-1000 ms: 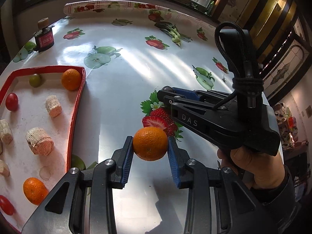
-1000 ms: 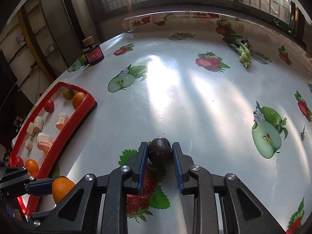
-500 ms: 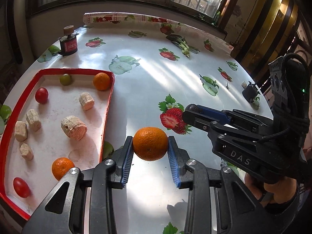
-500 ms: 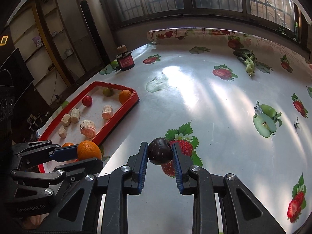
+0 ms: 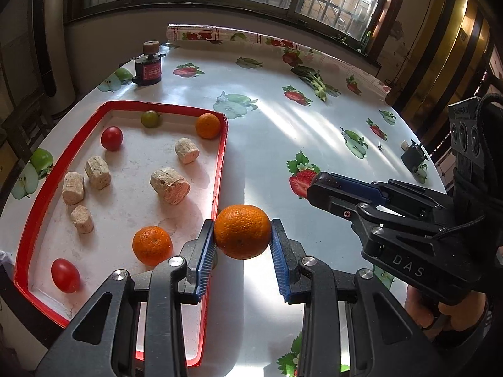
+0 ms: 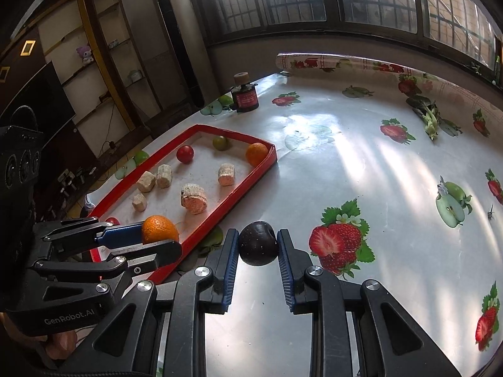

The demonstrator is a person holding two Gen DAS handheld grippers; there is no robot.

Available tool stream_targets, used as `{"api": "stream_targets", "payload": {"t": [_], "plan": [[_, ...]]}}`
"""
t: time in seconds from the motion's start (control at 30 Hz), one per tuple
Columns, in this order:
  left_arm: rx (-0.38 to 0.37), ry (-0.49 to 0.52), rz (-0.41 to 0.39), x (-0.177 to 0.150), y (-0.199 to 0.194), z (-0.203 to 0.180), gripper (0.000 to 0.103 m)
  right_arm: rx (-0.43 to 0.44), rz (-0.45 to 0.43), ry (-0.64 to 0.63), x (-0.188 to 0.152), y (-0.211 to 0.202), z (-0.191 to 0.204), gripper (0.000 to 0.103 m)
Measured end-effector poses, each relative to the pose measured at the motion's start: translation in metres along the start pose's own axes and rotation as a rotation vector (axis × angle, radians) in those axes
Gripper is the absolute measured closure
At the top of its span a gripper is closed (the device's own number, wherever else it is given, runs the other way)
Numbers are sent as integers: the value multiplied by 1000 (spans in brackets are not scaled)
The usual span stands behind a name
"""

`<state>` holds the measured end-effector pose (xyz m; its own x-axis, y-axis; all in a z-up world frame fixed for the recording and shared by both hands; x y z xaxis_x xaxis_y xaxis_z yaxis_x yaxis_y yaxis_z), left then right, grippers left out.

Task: Organize fruits
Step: 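Carry the orange into the tray with the left tool while the right carries the plum there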

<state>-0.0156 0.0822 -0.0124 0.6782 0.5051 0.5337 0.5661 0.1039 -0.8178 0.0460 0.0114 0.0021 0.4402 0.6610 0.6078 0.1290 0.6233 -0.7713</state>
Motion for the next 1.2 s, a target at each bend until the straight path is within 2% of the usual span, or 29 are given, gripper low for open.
{"api": "stream_targets", "payload": {"t": [0.47, 1.2], "plan": [[20, -45, -14, -9, -13, 26, 71, 29, 13, -33, 2, 6, 24, 78], [91, -218, -29, -46, -47, 127, 71, 92, 42, -98, 10, 31, 70, 78]]}}
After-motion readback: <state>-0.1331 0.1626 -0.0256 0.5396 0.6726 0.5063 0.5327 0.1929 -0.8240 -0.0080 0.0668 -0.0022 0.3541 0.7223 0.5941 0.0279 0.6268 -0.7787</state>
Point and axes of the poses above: each gripper's, at about its wrist camera, not at the fingertips, and y roughly the way its jaws point, z to its left, x to its top, the point moved 5 cm from there along y, roughly the way its jaws point, and after that the axes turned 4 degrees about z, right-handed, at the moved point
